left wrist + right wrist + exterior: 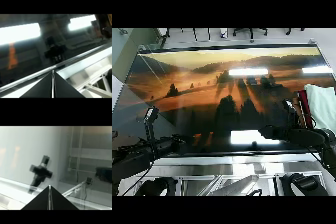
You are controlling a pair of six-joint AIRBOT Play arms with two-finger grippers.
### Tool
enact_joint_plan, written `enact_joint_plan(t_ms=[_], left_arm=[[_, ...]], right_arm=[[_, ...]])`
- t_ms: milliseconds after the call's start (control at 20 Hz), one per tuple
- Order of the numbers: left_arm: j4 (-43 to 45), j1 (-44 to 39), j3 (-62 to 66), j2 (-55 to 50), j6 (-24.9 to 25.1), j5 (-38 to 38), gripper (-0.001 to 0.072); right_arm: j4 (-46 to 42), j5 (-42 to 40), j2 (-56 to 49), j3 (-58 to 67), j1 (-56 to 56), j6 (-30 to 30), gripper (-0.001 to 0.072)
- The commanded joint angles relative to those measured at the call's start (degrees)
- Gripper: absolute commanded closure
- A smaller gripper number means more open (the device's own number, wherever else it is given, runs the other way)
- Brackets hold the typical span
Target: Fold the shirts.
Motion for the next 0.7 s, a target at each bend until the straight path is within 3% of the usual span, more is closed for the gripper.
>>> enact_joint_plan(t_ms=[0, 100, 200, 250, 300, 350, 450, 650], left_arm=[[6.6, 0.1, 0.0, 0.4, -0.1, 1.7, 0.0696], [21.2, 0.1, 1.8, 0.3, -4.6, 6.4, 0.0696], [42.6, 0.1, 4.5, 0.1, -11.3, 13.1, 0.0696], [53.4, 0.1, 5.0, 0.1, -13.4, 16.1, 0.0615], [64.2, 0.2, 4.5, 0.1, -14.0, 18.0, 0.0165], [72.1, 1.0, 3.1, 0.1, -14.3, 18.5, 0.0027], [78.9, 5.7, -1.4, 0.1, -14.3, 16.8, 0.0027], [69.0, 26.1, -11.4, -5.6, -14.4, 3.6, 0.0027]], right_arm=[[0.1, 0.0, 0.0, 0.0, 0.0, 0.0, 0.0683], [0.1, 0.0, 0.0, 0.0, 0.0, 0.0, 0.0683], [0.1, 0.0, 0.0, 0.0, 0.0, 0.0, 0.0683], [0.1, 0.0, 0.0, 0.0, 0.0, 0.0, 0.0683], [0.1, 0.0, 0.0, 0.0, 0.0, 0.0, 0.0683], [0.1, 0.0, 0.0, 0.0, 0.0, 0.0, 0.0683], [0.1, 0.0, 0.0, 0.0, 0.0, 0.0, 0.0683], [0.1, 0.0, 0.0, 0.0, 0.0, 0.0, 0.0683]])
